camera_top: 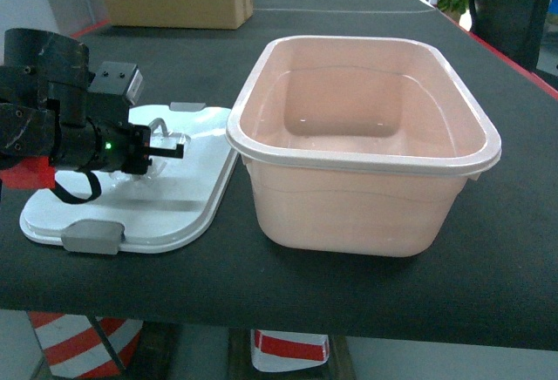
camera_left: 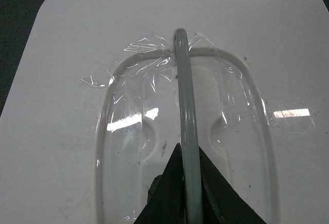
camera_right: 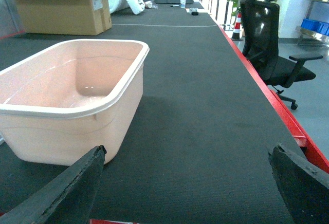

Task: Pick capacitor and pack into box

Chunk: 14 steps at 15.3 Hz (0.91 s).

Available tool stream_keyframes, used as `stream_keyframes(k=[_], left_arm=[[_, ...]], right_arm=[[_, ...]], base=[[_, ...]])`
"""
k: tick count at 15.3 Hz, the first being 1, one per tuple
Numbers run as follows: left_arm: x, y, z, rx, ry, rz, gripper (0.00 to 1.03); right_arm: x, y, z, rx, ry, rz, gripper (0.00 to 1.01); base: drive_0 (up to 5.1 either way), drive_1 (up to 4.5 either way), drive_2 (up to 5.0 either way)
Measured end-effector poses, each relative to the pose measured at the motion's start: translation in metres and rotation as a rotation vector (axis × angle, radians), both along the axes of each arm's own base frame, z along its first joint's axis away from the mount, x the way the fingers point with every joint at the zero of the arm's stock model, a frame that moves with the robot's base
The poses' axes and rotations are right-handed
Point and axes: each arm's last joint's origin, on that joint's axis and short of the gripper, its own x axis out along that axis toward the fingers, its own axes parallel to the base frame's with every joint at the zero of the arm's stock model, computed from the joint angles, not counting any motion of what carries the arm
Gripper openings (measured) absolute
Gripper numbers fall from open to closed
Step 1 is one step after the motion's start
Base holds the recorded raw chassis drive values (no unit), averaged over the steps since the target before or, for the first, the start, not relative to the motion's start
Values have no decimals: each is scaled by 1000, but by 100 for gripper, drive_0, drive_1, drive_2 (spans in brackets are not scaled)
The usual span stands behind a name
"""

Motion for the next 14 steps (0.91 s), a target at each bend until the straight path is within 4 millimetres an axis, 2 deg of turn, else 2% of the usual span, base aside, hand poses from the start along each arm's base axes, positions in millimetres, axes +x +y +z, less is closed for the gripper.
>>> stream_keyframes(k=[2, 4, 6, 10, 12, 13, 14], left_arm=[[-1, 0, 5, -12, 1, 10, 2], [3, 2, 23, -30, -21, 13, 2], [10, 4, 63, -68, -93, 16, 2], [13, 3, 143, -69, -223, 59, 2], [5, -14, 173, -41, -267, 80, 2], [0, -31, 181, -22, -276, 69, 2], [-6, -57, 183, -8, -276, 45, 2]], right_arm=[[0, 0, 0, 0, 0, 0, 98], [0, 0, 0, 0, 0, 0, 98], [0, 0, 0, 0, 0, 0, 98], [0, 0, 0, 0, 0, 0, 98], [0, 0, 0, 0, 0, 0, 98], [0, 0, 0, 0, 0, 0, 98], [0, 0, 0, 0, 0, 0, 98]], base=[[0, 0, 0], [0, 0, 0], [0, 0, 0], [0, 0, 0], [0, 0, 0], [0, 0, 0], [0, 0, 0]])
